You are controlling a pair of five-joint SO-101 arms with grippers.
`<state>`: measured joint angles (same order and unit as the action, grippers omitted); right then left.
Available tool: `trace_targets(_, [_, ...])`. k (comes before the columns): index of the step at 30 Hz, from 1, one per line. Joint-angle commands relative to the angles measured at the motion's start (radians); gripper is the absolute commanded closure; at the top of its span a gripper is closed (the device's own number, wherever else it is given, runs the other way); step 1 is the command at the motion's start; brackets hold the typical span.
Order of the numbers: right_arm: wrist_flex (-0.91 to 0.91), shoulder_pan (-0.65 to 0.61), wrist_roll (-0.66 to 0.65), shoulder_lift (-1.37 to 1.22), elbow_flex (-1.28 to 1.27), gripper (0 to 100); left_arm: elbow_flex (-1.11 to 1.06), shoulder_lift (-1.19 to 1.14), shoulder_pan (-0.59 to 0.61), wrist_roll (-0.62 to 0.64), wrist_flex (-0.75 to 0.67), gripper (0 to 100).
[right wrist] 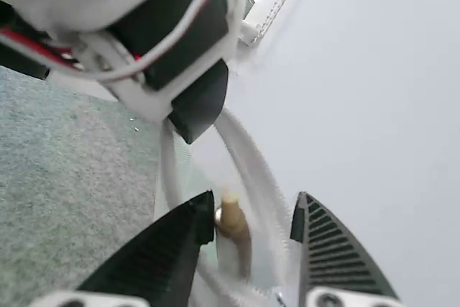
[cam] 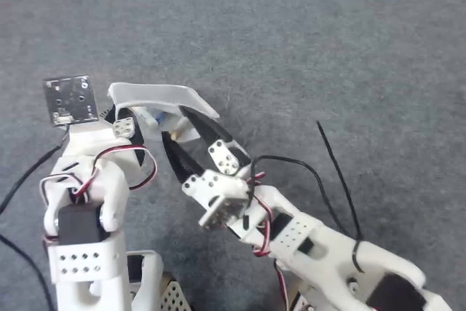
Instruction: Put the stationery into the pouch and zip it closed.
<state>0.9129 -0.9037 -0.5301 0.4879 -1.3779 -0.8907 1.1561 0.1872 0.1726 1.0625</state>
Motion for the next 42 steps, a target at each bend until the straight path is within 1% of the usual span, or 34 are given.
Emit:
trace_targets(1, [0.004,-0.008,-0.017,0.084,-0.006,80.8,0.015,0.032,0.003,-0.012,-0.012,98])
trace_targets(10, [0.005,-0.018,-0.017,0.097,-0.029,81.0,0.015,0.032,0.003,-0.012,-0.012,98])
trace_targets(12, [0.005,-0.022,-0.017,0.097,-0.031,85.1,0.015,0.032,0.005,-0.012,-0.012,98])
trace_targets(15, [0.005,-0.022,-0.018,0.097,-0.028,97.8,0.015,0.032,0.005,-0.012,-0.012,98])
trace_targets(16, [0.005,-0.021,-0.023,0.097,-0.026,99.8,0.015,0.032,0.005,-0.012,-0.012,98])
trace_targets(19, [0.005,-0.019,-0.095,0.097,-0.037,94.8,0.015,0.032,0.005,-0.012,-0.012,98])
trace_targets(21, [0.005,-0.021,-0.121,0.097,-0.046,94.8,0.015,0.032,0.015,-0.012,-0.012,98])
trace_targets(26, [0.005,-0.022,-0.123,0.097,-0.049,95.0,0.018,0.032,0.084,-0.003,-0.017,98])
trace_targets(29, [0.005,-0.022,-0.118,0.097,-0.049,94.8,0.021,0.032,0.112,0.034,-0.017,98])
trace_targets(36, [0.004,-0.022,-0.118,0.097,-0.055,95.0,0.022,0.032,0.226,0.097,-0.041,98])
trace_targets(42, [-0.015,-0.024,-0.121,0.097,-0.064,95.0,0.022,0.032,0.238,0.101,-0.040,98])
